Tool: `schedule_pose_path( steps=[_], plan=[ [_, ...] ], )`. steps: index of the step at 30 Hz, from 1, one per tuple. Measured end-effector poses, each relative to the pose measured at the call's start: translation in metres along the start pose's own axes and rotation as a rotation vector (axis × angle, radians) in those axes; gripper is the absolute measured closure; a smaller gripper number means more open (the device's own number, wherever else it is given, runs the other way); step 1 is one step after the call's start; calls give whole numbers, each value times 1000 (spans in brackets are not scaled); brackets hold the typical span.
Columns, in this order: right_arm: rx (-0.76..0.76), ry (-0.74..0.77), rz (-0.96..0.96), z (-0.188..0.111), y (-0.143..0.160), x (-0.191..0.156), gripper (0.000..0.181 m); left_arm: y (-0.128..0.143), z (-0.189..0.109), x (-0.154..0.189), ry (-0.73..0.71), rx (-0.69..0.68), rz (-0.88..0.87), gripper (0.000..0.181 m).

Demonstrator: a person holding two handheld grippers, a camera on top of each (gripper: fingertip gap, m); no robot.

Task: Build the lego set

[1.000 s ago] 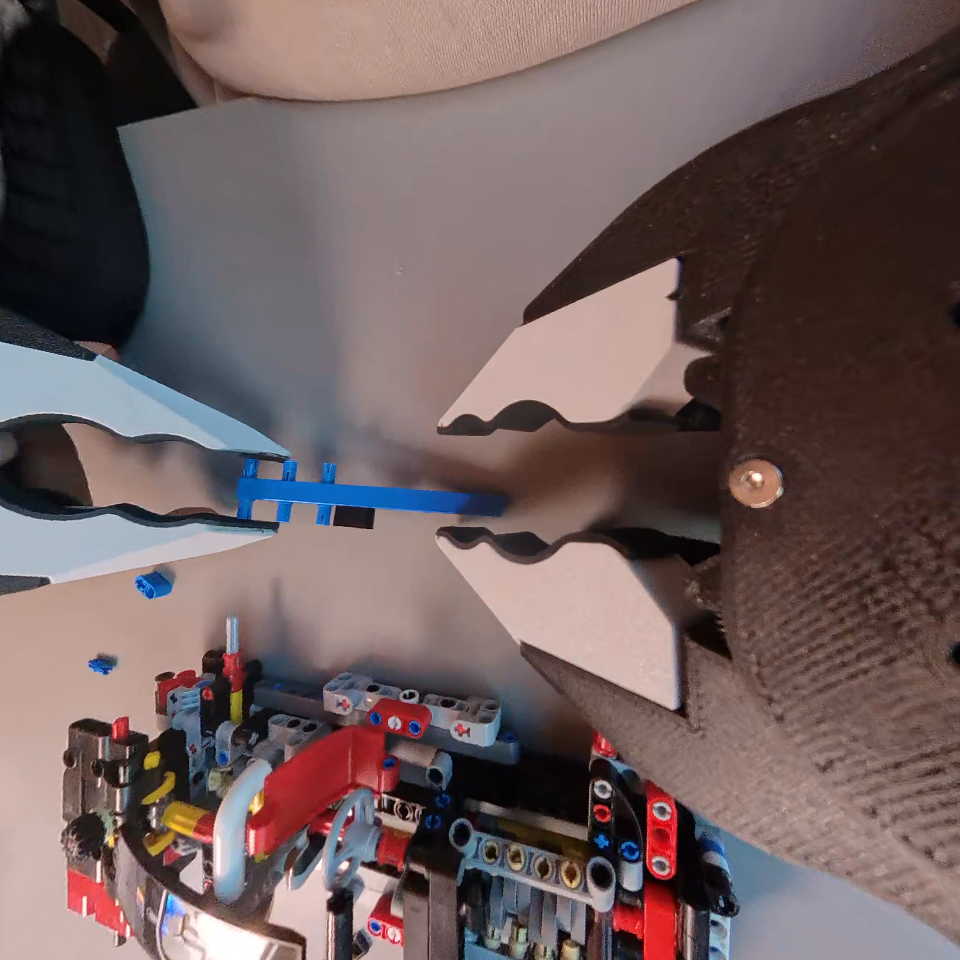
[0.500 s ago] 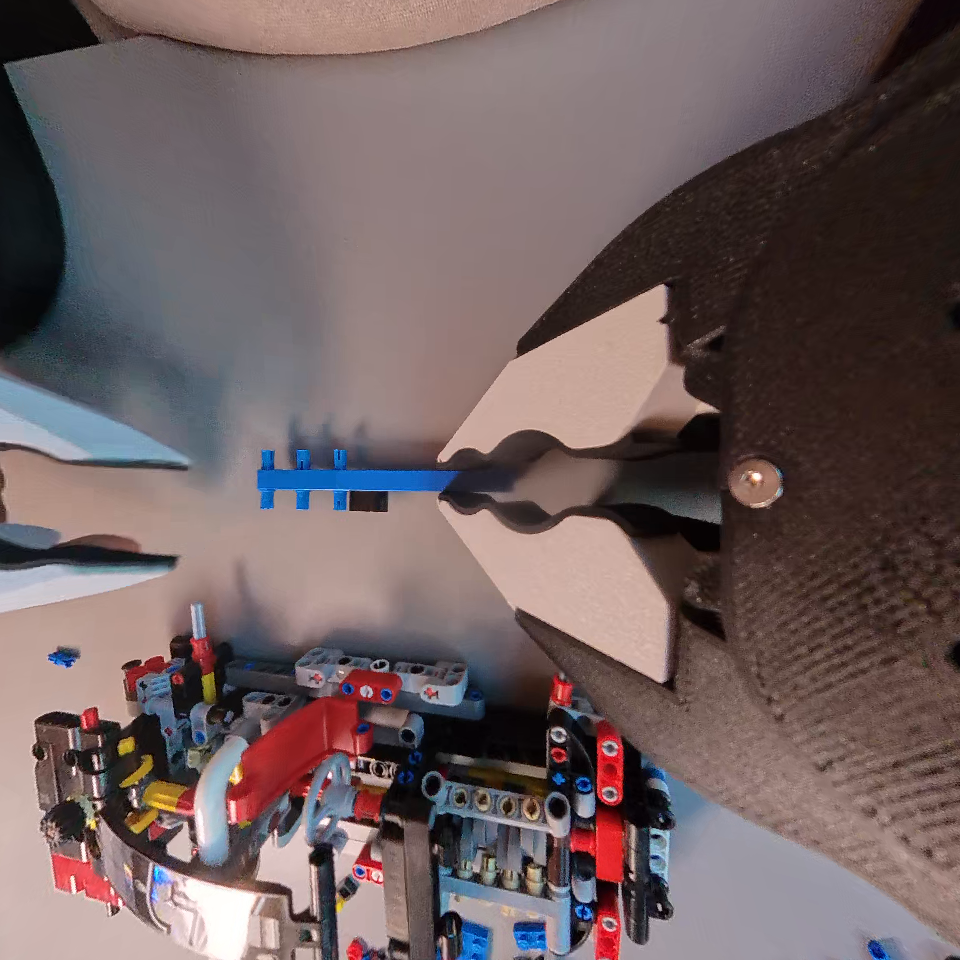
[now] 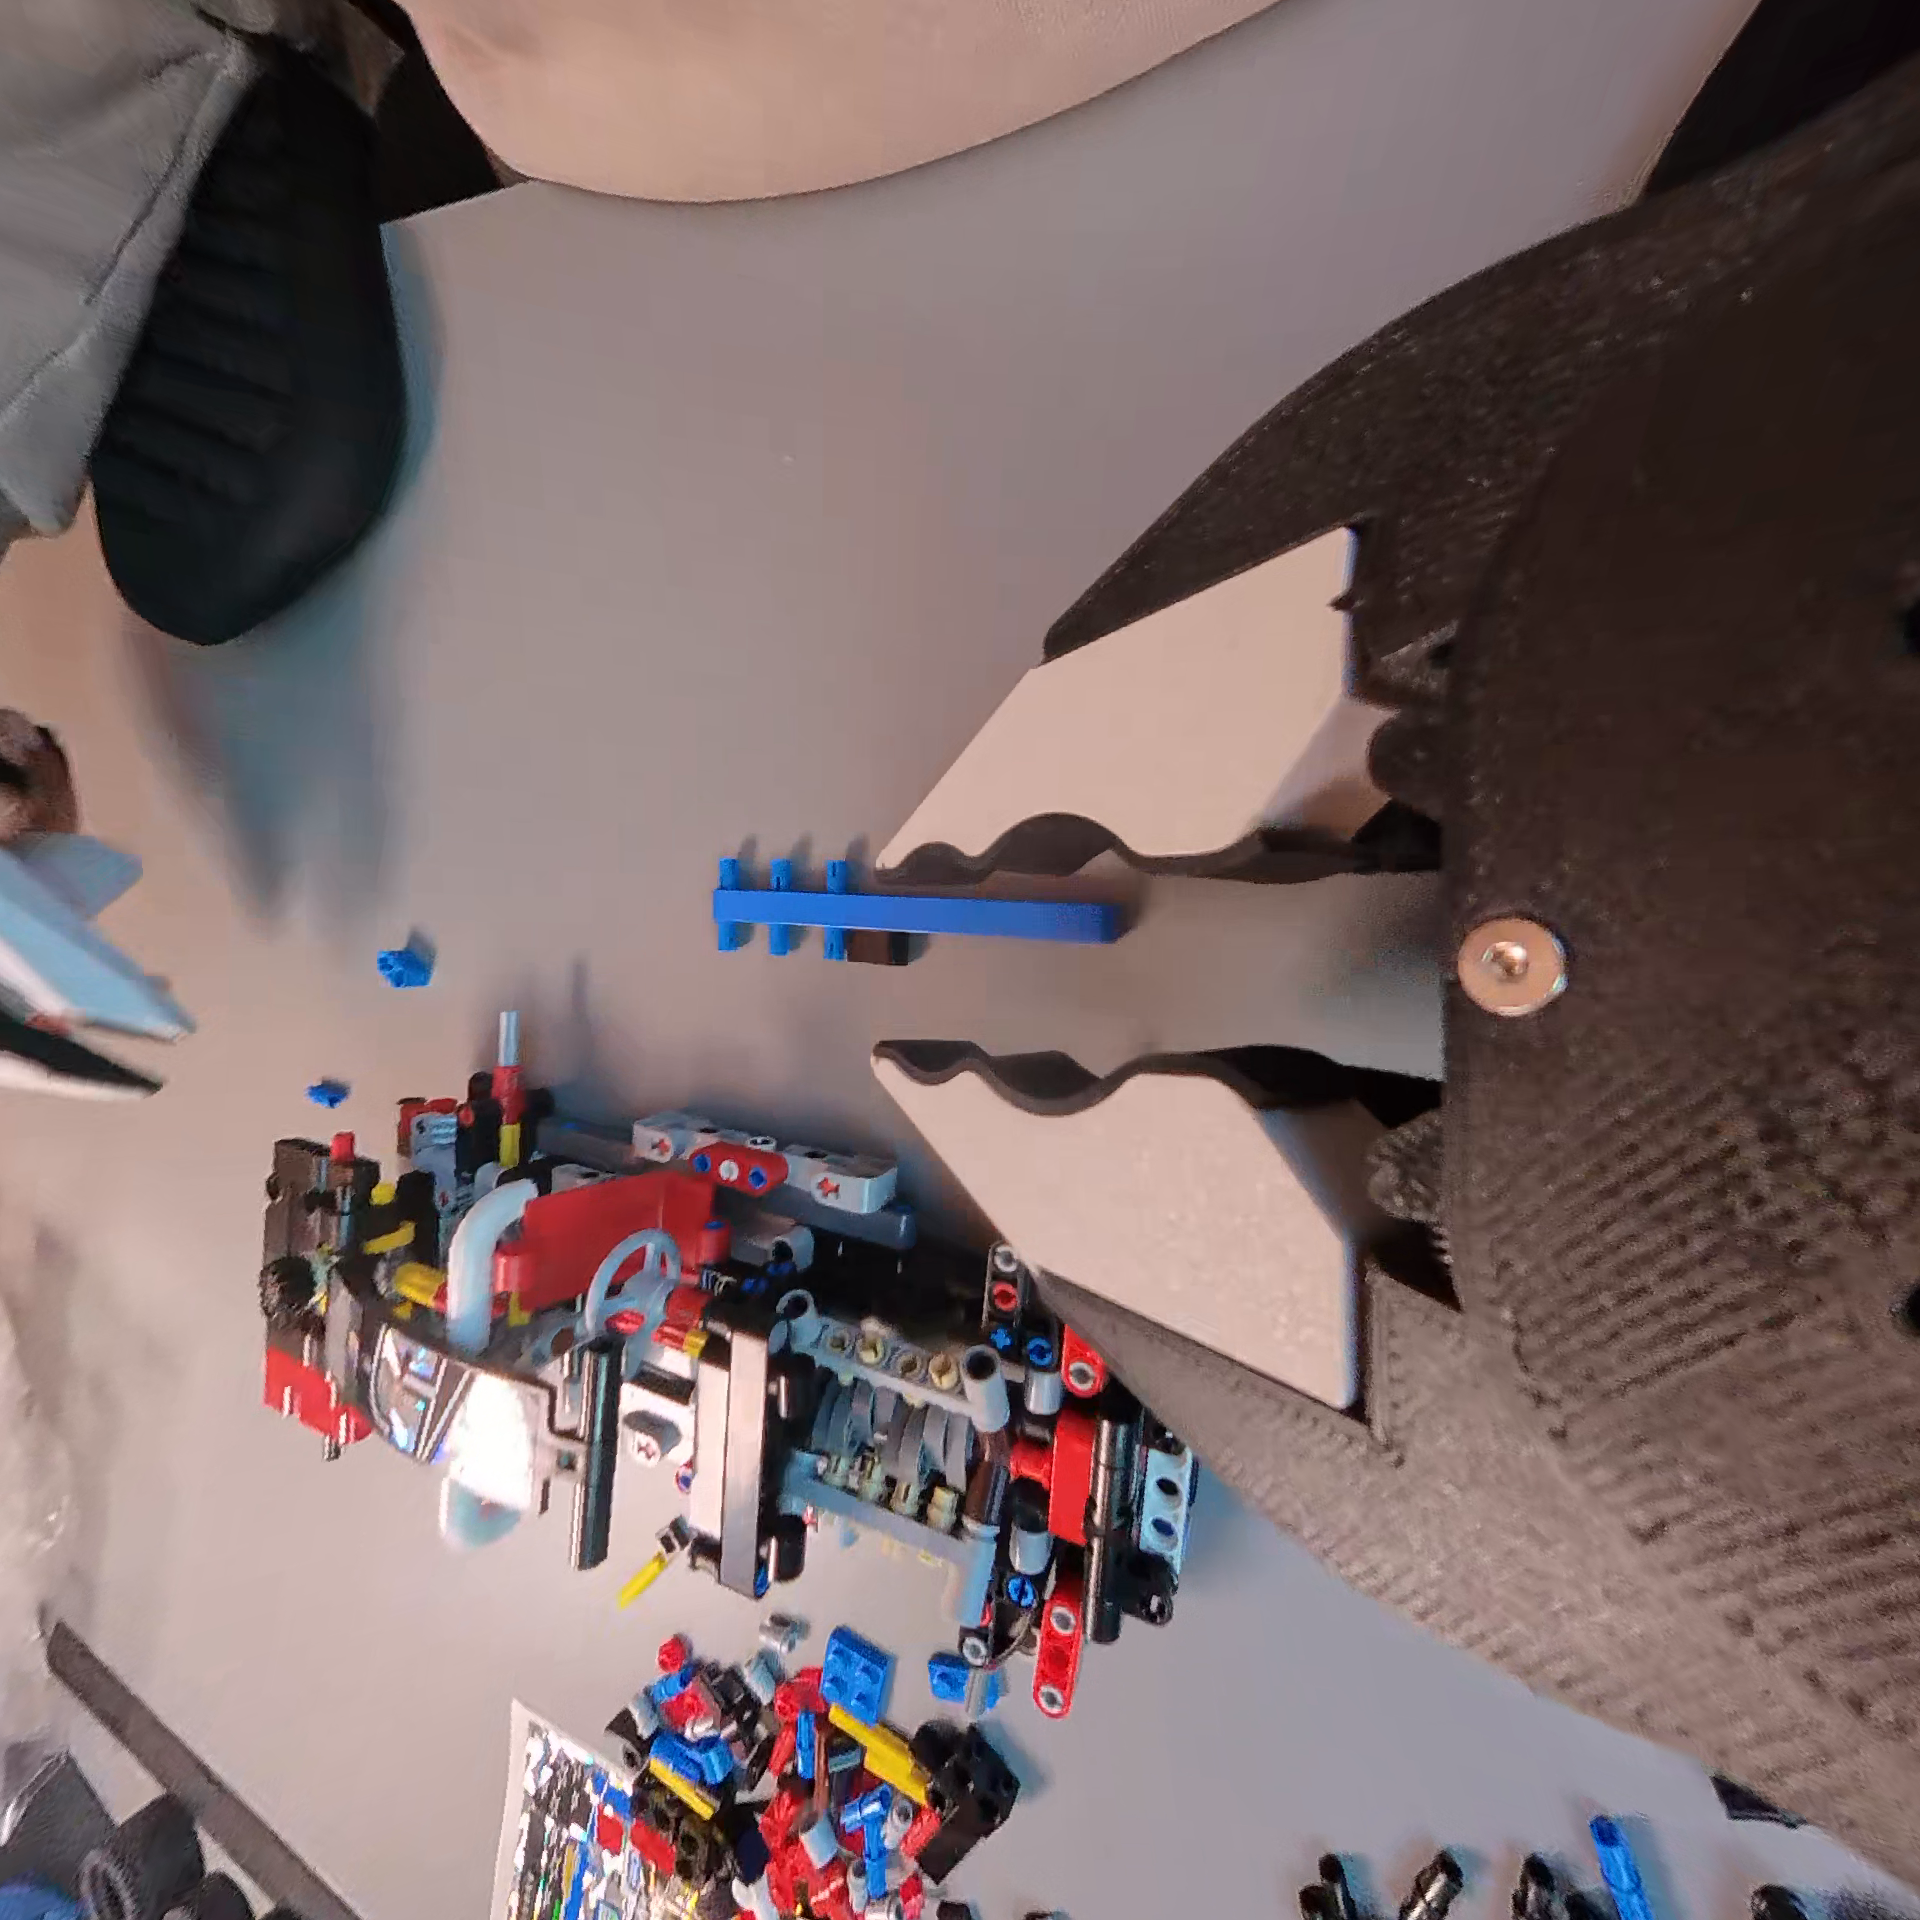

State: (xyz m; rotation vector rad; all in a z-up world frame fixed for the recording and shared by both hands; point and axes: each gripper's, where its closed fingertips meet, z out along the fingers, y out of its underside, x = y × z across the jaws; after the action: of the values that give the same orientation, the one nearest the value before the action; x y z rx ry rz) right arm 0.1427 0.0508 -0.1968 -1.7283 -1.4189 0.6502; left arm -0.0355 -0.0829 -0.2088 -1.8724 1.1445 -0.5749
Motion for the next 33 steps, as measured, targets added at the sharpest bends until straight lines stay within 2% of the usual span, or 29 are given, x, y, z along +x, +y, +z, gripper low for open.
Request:
schedule_pose_path(
  steps=[1, 4, 7, 9, 11, 15, 19, 22, 25, 31, 33],
  plan=[
    [-36, -78, 11, 3, 7, -14, 164, -2, 0, -1, -6, 13, -7, 153],
    [-153, -153, -56, 17, 24, -37, 162, -3, 4, -2, -23, 26, -4, 155],
    [-185, -169, -102, 27, 21, -46, 162, -6, 9, 5, -5, 34, -6, 156],
    [-215, -129, -149, 32, 23, -42, 176, -9, 12, 9, 3, 47, -12, 158],
    [-223, -137, -192, 32, 22, -47, 177, -11, 16, 12, 2, 54, -13, 158],
    [-125, -197, -312, 37, 5, -78, 177, -20, 21, 12, -22, 94, -24, 159],
    [118, -323, -375, 44, -45, -138, 177, -36, 30, 20, -16, 147, 1, 159],
    [206, -398, -385, 47, -65, -167, 177, -35, 37, 34, 24, 123, 59, 161],
    [221, -471, -364, 47, -67, -182, 177, -32, 39, 42, 42, 110, 100, 168],
    [217, -473, -350, 50, -64, -186, 176, -34, 37, 51, 80, 129, 115, 180],
    [220, -469, -349, 50, -63, -185, 177, -34, 38, 51, 86, 128, 110, 177]
  ],
)
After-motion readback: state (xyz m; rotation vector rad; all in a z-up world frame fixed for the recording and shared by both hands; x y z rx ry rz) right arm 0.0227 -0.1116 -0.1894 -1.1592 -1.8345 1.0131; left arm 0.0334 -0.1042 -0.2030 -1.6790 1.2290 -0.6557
